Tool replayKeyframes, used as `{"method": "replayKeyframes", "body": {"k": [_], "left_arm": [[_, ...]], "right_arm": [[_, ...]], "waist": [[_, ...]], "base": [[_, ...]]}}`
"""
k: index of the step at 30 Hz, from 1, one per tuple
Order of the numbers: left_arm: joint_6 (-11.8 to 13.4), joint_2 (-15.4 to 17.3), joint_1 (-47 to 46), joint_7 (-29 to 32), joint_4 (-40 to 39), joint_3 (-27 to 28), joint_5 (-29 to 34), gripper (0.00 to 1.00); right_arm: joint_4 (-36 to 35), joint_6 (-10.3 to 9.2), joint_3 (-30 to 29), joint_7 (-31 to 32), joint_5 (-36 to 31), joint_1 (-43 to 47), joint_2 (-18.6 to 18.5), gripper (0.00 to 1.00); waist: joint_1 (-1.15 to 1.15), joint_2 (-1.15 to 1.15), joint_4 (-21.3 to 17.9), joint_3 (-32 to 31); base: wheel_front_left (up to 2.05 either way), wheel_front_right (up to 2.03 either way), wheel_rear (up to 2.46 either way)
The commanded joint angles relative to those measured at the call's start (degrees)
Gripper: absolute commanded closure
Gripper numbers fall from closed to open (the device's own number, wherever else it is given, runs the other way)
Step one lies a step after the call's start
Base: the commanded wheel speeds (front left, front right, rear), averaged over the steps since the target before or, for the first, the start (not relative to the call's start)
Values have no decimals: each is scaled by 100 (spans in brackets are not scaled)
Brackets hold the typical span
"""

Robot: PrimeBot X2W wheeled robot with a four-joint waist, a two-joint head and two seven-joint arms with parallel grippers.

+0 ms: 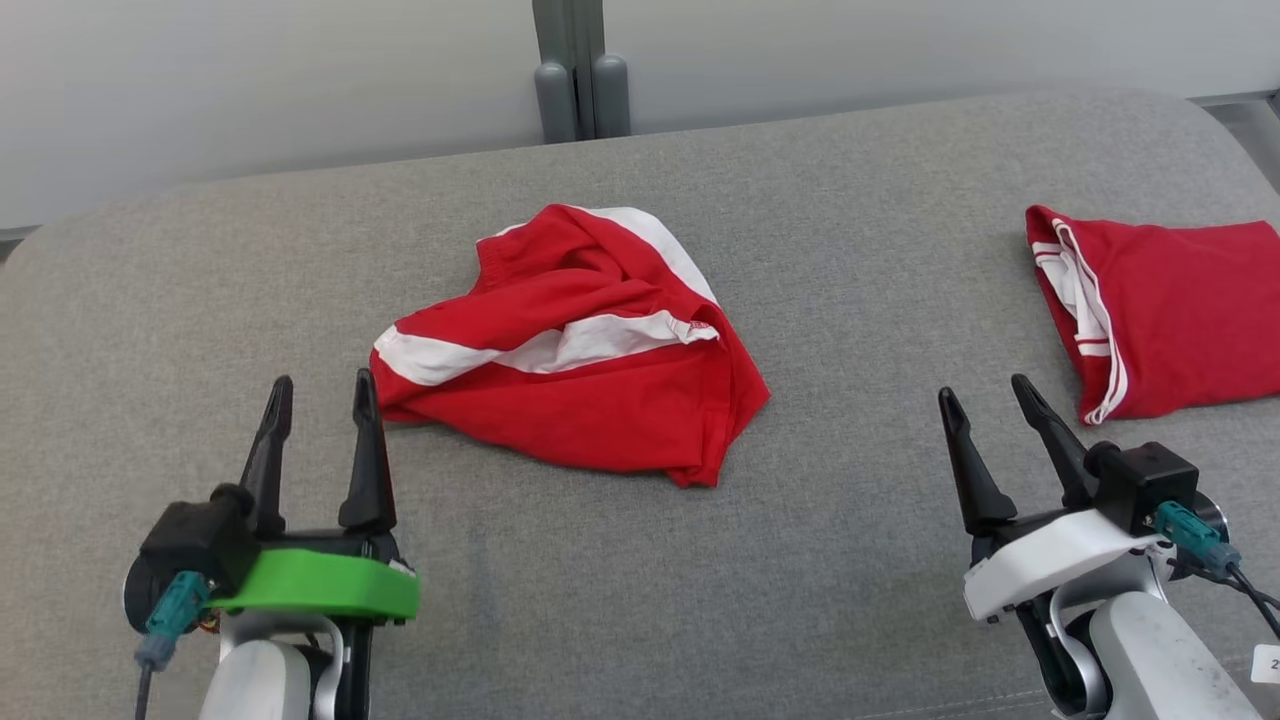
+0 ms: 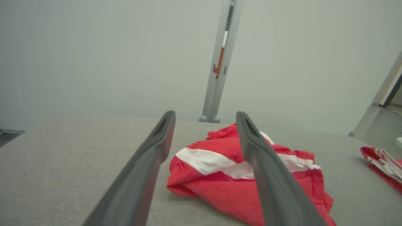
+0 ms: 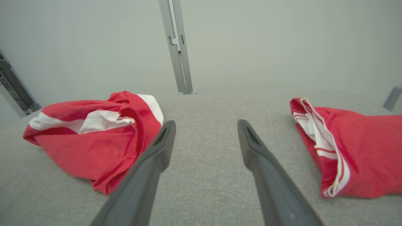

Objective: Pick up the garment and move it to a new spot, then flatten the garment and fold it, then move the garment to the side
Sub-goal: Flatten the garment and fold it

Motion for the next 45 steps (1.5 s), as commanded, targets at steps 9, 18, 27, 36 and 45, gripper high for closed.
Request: {"method": "replayKeyframes", "body": {"k": [9,18,27,36,45], "left_arm": [[-139,24,526,2,-36,69,366,0],[-165,23,294,2,-17,-206,272,0],[-148,24,99,2,0,-439,171,0],[-105,23,-1,2,16,-491,111,0],[-82,23,-32,2,2,-498,56,0]], "right_arm": [[99,1,198,339,135,-25,19,0],[933,1,895,1684,555,-1402,377,0],[2328,1,905,2088,949,-2531,786,0],[3165,1,1165,1863,1041,-3179,859,0],[3603,1,1143,1168,901,-3415,834,100]], "waist": [[0,0,234,-148],[0,0,649,202],[0,0,1099,519],[0,0,1232,672],[0,0,1176,675]], "base": [[0,0,0],[0,0,0],[0,0,0],[0,0,0],[0,0,0]]}}
